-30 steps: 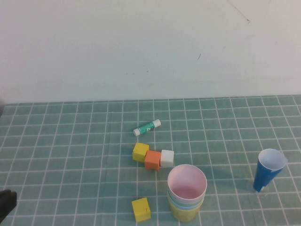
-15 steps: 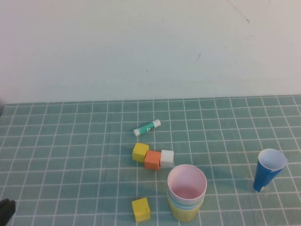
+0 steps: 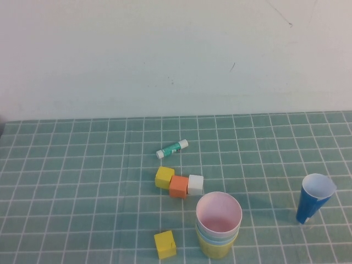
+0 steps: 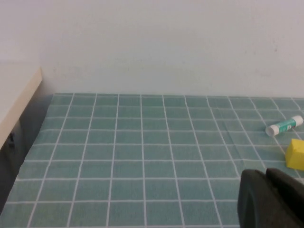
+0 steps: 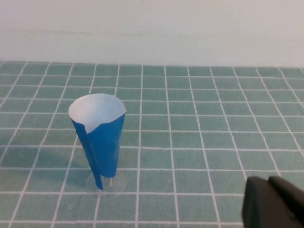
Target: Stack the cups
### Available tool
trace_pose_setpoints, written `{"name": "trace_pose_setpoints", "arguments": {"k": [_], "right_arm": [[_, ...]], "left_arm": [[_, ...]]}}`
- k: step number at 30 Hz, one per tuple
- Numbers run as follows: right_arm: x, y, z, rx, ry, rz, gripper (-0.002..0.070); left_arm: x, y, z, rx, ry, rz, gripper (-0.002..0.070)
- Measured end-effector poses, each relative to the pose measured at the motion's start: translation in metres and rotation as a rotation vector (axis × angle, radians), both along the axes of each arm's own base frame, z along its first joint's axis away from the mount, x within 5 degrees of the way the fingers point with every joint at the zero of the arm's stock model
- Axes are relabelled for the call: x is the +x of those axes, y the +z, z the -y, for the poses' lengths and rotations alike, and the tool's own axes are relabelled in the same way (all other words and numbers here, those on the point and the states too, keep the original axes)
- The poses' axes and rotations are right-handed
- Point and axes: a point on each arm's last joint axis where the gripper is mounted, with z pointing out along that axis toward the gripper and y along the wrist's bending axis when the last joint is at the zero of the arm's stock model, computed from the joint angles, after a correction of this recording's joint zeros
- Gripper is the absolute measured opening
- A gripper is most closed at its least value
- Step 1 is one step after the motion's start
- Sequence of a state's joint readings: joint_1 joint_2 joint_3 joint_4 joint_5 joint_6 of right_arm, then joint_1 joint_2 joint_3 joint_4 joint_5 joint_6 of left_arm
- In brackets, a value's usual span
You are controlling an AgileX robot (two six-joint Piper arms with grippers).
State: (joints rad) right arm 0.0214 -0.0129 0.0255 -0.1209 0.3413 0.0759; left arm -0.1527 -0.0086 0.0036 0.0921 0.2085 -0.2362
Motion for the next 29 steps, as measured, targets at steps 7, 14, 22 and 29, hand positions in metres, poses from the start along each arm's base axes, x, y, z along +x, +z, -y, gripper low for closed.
{"name": "trace_pose_setpoints", "arguments": {"k": [7, 14, 22, 29], "right_arm": [[0.0000, 0.0000, 0.0000, 0.000, 0.000, 0.000, -0.0001], [0.0000, 0.0000, 0.0000, 0.000, 0.000, 0.000, -0.0001], [0.0000, 0.0000, 0.0000, 0.000, 0.000, 0.000, -0.0001], [0.0000, 0.0000, 0.0000, 0.000, 0.000, 0.000, -0.0001]], "left_arm": [[-0.0002, -0.0078, 0.0010, -0.023, -0.005, -0.040, -0.0002], [-0.0017, -0.0131, 0.0017, 0.031, -0.024, -0.099, -0.0002], [-0.0020, -0.0138, 0.0021, 0.057, -0.034, -0.103, -0.0002], [-0.0020, -0.0140, 0.0020, 0.058, -0.034, -0.105, -0.0002]]}}
